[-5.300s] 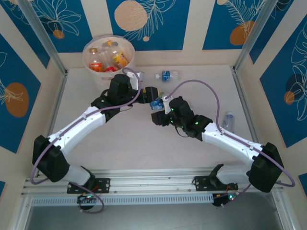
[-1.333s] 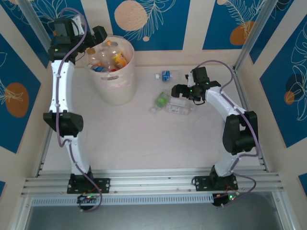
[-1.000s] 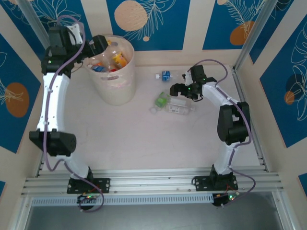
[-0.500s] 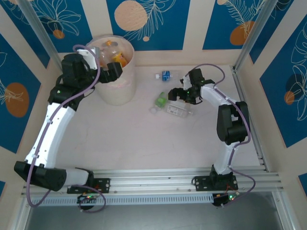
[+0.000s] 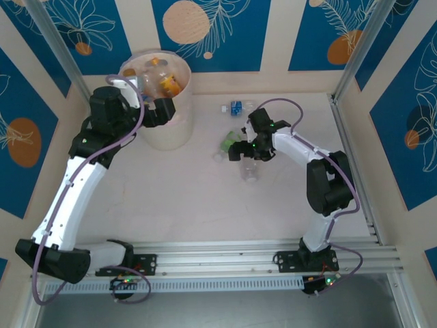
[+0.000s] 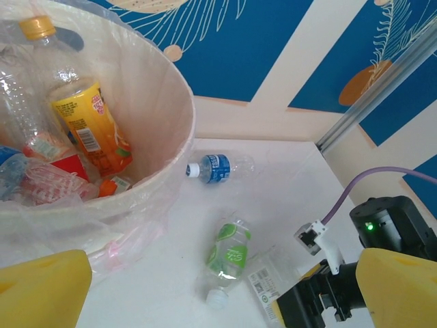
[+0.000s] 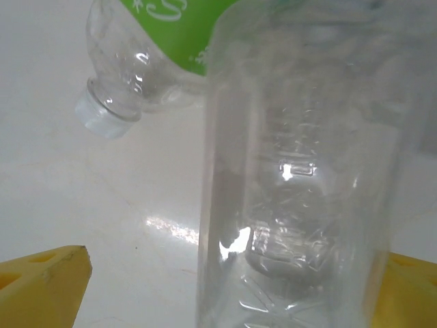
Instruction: Put the plastic bottles in the bin
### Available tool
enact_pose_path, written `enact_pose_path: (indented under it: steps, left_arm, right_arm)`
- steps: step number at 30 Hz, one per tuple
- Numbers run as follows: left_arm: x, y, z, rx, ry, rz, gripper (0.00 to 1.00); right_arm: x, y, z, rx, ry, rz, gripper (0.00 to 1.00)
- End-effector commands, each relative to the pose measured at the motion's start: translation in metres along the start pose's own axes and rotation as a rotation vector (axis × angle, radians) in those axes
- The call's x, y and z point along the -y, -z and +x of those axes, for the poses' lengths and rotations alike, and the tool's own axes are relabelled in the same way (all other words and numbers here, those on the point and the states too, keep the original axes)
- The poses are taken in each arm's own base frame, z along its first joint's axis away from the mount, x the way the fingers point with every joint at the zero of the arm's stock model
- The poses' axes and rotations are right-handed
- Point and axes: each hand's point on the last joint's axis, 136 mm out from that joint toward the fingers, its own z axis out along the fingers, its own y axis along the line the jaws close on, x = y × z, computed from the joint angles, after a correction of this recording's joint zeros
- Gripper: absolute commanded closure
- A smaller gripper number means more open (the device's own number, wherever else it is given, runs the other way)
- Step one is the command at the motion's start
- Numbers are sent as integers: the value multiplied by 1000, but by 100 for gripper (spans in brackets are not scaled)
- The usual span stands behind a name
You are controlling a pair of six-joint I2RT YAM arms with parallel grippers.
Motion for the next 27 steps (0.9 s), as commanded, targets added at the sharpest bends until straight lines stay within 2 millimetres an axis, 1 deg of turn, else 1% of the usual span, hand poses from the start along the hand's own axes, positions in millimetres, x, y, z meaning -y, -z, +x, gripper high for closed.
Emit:
enact_pose_path:
  steps: [1,5,9,15,17,20,23,27]
  left_arm:
    - [1,3,0,16,0,-5,0]
    - [1,1,2,10,4,-5,0]
    - [-1,-1,2,10,4,-10,0]
    - [-5,-5,6,-1,10,-22,0]
    - [-6,-6,7,-4,12,-28,0]
    - [-6,-7,8,-7,14,-28,0]
    - [-8,-7,8,-6,17,-39,0]
    - [-11,-6,7,-3,19,-54,0]
  right_arm:
    - [11,1,9,-28,-9,70,1]
    - [20,-5,12,-47,-38,136,1]
    - [20,-13,13,-48,-45,147,0]
    - [27,-25,13,-59,-76,198,10]
    - [30,-29,13,-58,-84,204,12]
    - [30,-34,14,-59,-86,201,18]
    - [31,-36,14,-57,-91,202,30]
    - [30,-28,14,-25,-95,194,44]
